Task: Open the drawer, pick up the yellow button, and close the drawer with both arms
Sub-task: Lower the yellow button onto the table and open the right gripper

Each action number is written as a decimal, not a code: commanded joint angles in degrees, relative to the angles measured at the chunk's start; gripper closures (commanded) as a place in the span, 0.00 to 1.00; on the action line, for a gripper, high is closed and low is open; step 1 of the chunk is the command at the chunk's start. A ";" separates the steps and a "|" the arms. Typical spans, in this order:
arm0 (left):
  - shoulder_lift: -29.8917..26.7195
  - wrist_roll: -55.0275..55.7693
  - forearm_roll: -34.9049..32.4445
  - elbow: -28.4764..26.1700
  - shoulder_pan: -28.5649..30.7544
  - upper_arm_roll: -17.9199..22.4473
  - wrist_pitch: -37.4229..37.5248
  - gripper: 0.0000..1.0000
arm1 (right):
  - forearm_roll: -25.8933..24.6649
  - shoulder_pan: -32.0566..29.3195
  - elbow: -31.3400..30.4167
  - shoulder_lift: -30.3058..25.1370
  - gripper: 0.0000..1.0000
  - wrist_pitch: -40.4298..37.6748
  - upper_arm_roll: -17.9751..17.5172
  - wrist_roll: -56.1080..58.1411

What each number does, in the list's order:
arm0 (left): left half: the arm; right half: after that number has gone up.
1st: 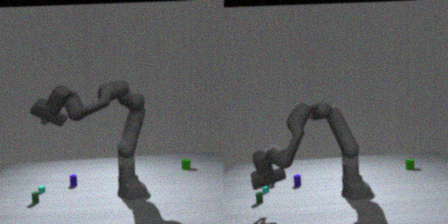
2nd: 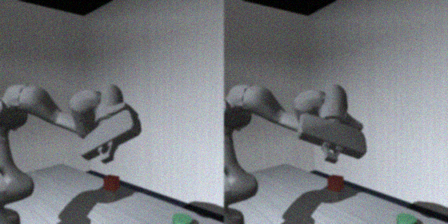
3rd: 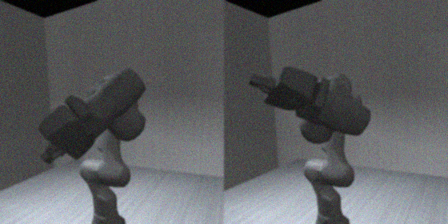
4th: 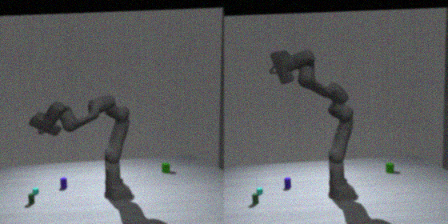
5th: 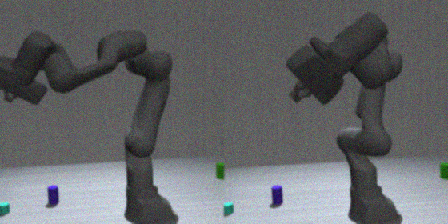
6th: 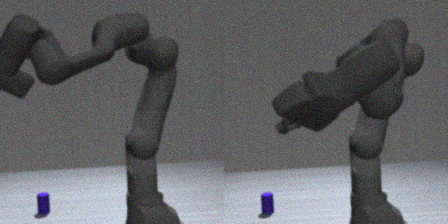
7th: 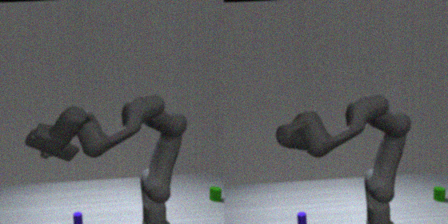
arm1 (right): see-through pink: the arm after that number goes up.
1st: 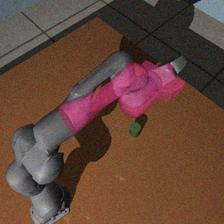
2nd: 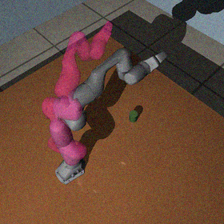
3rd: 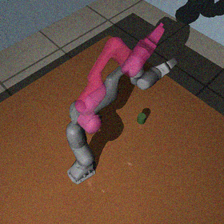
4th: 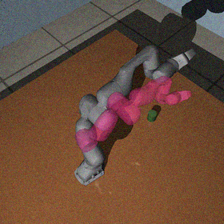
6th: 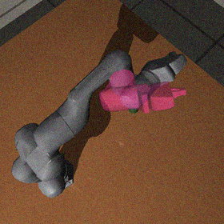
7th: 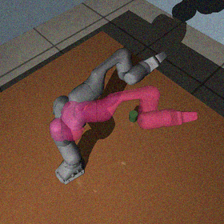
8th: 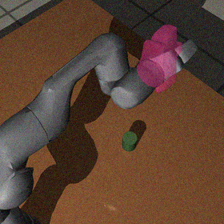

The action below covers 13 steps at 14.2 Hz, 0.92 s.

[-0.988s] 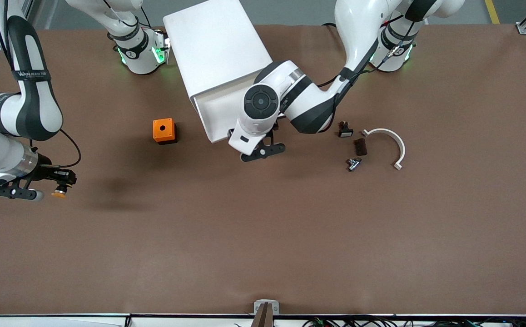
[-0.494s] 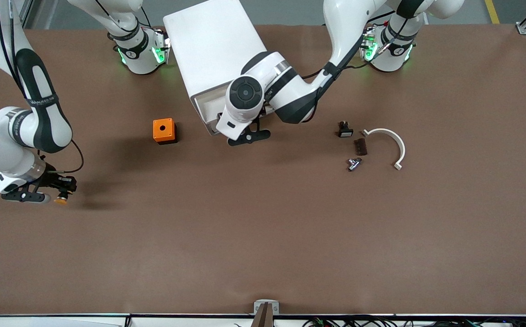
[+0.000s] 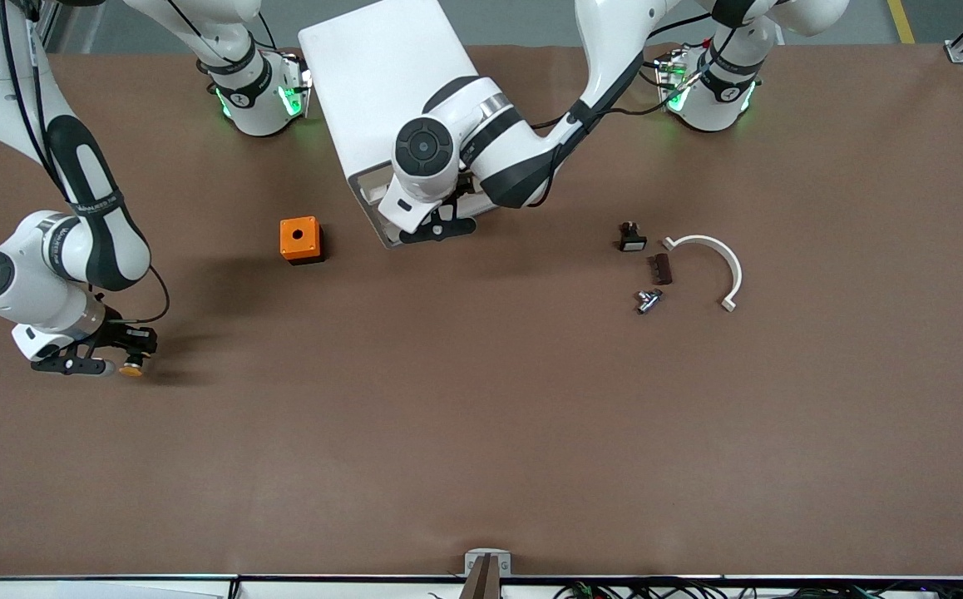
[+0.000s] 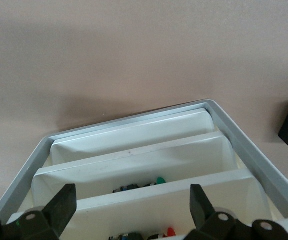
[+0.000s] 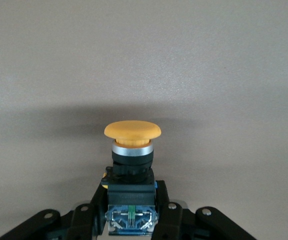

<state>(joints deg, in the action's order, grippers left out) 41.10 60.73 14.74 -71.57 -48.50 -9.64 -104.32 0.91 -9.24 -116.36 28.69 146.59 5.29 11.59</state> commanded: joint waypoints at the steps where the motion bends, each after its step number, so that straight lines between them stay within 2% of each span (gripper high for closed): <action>1: -1.19 -0.26 1.25 -1.99 -1.60 0.06 -0.27 0.00 | 0.14 -0.16 0.96 1.36 0.96 -0.34 -0.63 1.50; 5: -1.19 -0.26 6.87 -1.99 -1.78 0.15 -0.27 0.00 | 0.14 -0.07 1.49 2.50 0.89 -0.34 -0.63 1.50; 6: -1.19 -0.26 7.40 -1.99 -1.78 0.15 -0.27 0.00 | 0.14 -0.07 1.84 2.59 0.73 -0.51 -0.63 1.33; 7: -1.19 -0.26 7.67 -1.99 -1.78 0.15 -0.27 0.00 | 0.14 0.01 2.36 2.68 0.51 -0.78 -0.72 1.24; 9: -1.11 -0.26 7.76 -2.08 -1.51 0.15 -0.27 0.00 | 0.14 -0.16 2.46 2.95 0.00 -0.78 -1.33 1.15; 13: -1.54 -0.26 7.41 -1.82 0.41 0.76 -0.27 0.00 | 0.14 0.02 2.63 1.29 0.00 -3.92 -1.95 1.15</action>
<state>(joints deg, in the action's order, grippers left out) 41.10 60.73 20.48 -72.55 -48.97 -9.19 -104.34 0.91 -9.10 -114.92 30.67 145.69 4.10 12.12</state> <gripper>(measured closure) 0.000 0.207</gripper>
